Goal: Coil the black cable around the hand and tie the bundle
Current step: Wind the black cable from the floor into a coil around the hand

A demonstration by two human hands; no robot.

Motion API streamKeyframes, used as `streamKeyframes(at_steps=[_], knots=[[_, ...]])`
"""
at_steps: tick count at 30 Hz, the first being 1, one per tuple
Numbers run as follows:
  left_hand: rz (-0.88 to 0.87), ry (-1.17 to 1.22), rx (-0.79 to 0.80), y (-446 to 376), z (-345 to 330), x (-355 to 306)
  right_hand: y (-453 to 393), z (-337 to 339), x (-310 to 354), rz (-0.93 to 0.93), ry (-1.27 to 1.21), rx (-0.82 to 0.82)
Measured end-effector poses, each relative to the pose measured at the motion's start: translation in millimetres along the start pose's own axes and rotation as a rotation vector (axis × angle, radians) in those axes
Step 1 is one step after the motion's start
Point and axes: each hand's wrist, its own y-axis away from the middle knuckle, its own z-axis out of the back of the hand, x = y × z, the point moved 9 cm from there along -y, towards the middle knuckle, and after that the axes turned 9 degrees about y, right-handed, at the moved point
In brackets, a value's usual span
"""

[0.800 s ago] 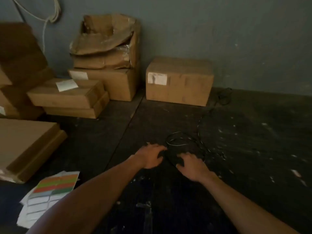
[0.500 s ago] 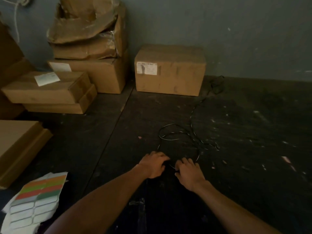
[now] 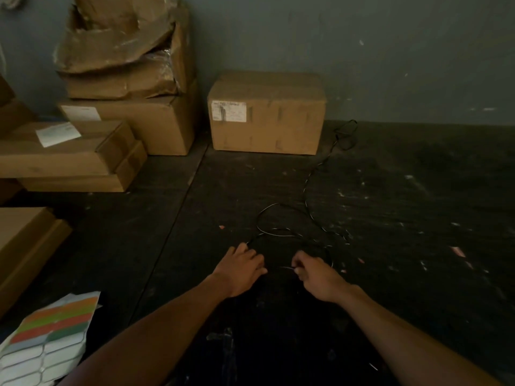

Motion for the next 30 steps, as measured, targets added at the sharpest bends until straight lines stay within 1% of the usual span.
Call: streamKeyframes(at_steps=[3,6,10,11,13,17,18,19,21,23,24,27,30], knots=[[0.018,0.050,-0.016,3.1,8.4,6.2,1.2,16.8,-1.6,-0.005,-0.087,-0.097],[0.058,0.131,-0.009,5.9,10.9,13.4,1.9,25.5,0.8,0.026,-0.147,-0.105],[0.133,0.377,0.032,-1.3,10.6,19.4,5.7,15.3,8.2,0.109,-0.098,0.062],[0.151,0.409,0.031,-6.0,12.3,20.0,6.0,11.2,8.4,0.115,-0.072,0.095],[0.183,0.404,0.031,-17.4,15.5,20.4,5.5,3.5,8.1,0.118,-0.016,0.144],[0.213,0.308,0.003,-44.5,22.8,16.7,3.0,-8.6,5.6,0.137,0.055,0.238],[0.210,0.286,0.000,-51.7,24.5,15.4,-0.2,-5.7,3.5,0.126,0.039,0.216],[0.206,0.265,-0.005,-58.6,26.5,14.5,-4.5,1.0,1.6,0.113,0.024,0.161],[0.197,0.231,0.001,-71.4,29.7,13.9,-14.8,19.6,-0.7,0.074,0.012,0.016],[0.190,0.184,0.039,-81.5,29.2,14.6,-25.3,36.4,0.8,0.037,0.002,-0.103],[0.186,0.143,0.056,-84.6,28.5,14.8,-31.1,41.4,2.4,0.024,-0.006,-0.136],[0.138,-0.008,0.028,-91.1,32.9,12.1,-47.8,43.8,9.9,-0.008,0.006,-0.155],[0.033,-0.009,-0.038,-94.6,41.1,4.8,-61.8,39.7,15.3,-0.037,0.060,-0.159]])
